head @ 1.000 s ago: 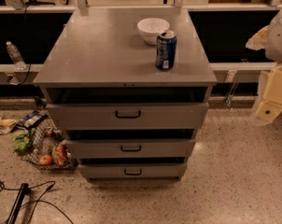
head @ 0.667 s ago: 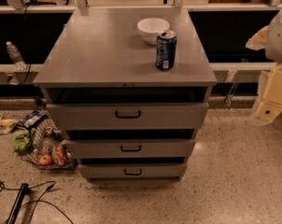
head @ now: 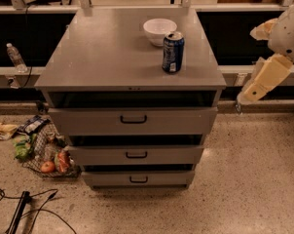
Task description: Pick pepsi can
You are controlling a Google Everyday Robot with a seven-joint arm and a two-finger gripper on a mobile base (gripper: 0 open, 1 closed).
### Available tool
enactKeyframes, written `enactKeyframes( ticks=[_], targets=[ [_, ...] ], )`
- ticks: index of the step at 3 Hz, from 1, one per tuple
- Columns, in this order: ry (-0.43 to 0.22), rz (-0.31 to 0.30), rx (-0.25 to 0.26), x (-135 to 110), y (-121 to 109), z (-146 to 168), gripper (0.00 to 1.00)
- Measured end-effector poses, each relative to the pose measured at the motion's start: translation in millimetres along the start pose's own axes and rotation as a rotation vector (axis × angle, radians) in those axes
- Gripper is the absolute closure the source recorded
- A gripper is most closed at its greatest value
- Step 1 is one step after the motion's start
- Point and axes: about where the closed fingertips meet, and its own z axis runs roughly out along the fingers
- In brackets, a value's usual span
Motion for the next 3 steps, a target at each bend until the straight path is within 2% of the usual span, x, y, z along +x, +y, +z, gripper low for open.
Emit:
enactKeyframes(
  ticks=[1,2,3],
  targets=[
    [-0.163,0.065,0.021,-4.9,-29.1,38.3,0.00],
    [-0.162,0.064,0.021,-5.1,-28.7,37.9,0.00],
    [-0.278,0.134,0.057,-14.9,-45.7,47.0,0.00]
  ],
)
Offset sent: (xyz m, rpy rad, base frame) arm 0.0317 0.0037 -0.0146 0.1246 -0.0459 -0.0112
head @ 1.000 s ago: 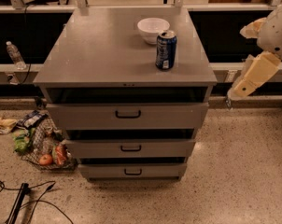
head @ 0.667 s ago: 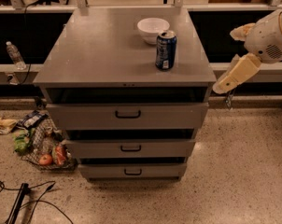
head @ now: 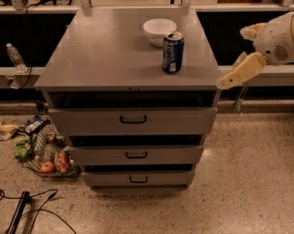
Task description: Pick pepsi can
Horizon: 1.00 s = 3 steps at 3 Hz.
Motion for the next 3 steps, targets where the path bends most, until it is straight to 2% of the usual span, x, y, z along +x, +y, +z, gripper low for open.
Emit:
enactKeyframes(
  ticks=[1,2,3],
  targets=[
    [-0.181,0.084,0.023,-16.5,-26.3,17.7,0.00],
    [-0.352,0.182,-0.019,-35.1,-46.7,51.2,0.00],
    [-0.402,0.214,-0.051,-47.7,-47.5,89.0,0.00]
  ],
)
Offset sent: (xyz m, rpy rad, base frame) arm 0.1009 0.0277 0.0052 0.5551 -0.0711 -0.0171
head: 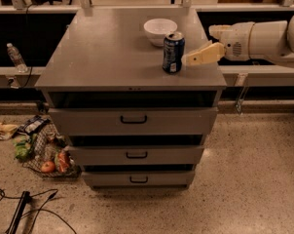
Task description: Pick pepsi can
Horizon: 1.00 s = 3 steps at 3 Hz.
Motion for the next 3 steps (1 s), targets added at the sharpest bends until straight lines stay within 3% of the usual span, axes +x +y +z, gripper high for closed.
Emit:
enactKeyframes(
  ticks=[2,3],
  targets=[
    [-0.014,-0.006,0.061,21.1,-22.8,64.1,0.00],
    [-0.008,-0.026,0.074,28.2,-28.9,83.3,0.18]
  ],
)
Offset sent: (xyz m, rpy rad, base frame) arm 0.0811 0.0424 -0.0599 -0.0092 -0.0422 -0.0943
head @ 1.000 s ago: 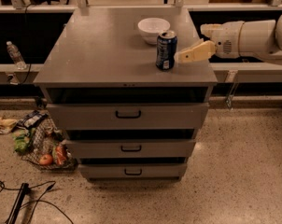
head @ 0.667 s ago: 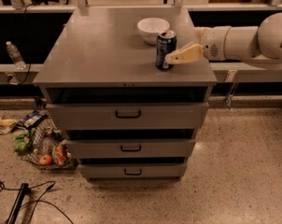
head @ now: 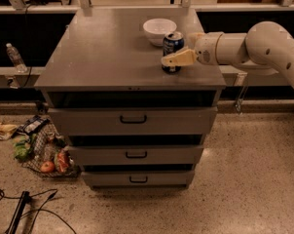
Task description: Pick pepsi can
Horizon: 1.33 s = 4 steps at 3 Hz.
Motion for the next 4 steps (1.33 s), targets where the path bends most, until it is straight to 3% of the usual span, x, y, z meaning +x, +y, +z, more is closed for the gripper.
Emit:
enactKeyframes(
  ticks=[2,3,4],
  targets=[
    [-0.048,-0.027,-0.022,-19.6,10.5,12.4,0.64],
    [-0.099,-0.053,-0.015,-51.1,16.2,-7.5,0.87],
    [-0.179,-0.052,-0.030,-85.0,18.3,-32.2,1.00]
  ],
)
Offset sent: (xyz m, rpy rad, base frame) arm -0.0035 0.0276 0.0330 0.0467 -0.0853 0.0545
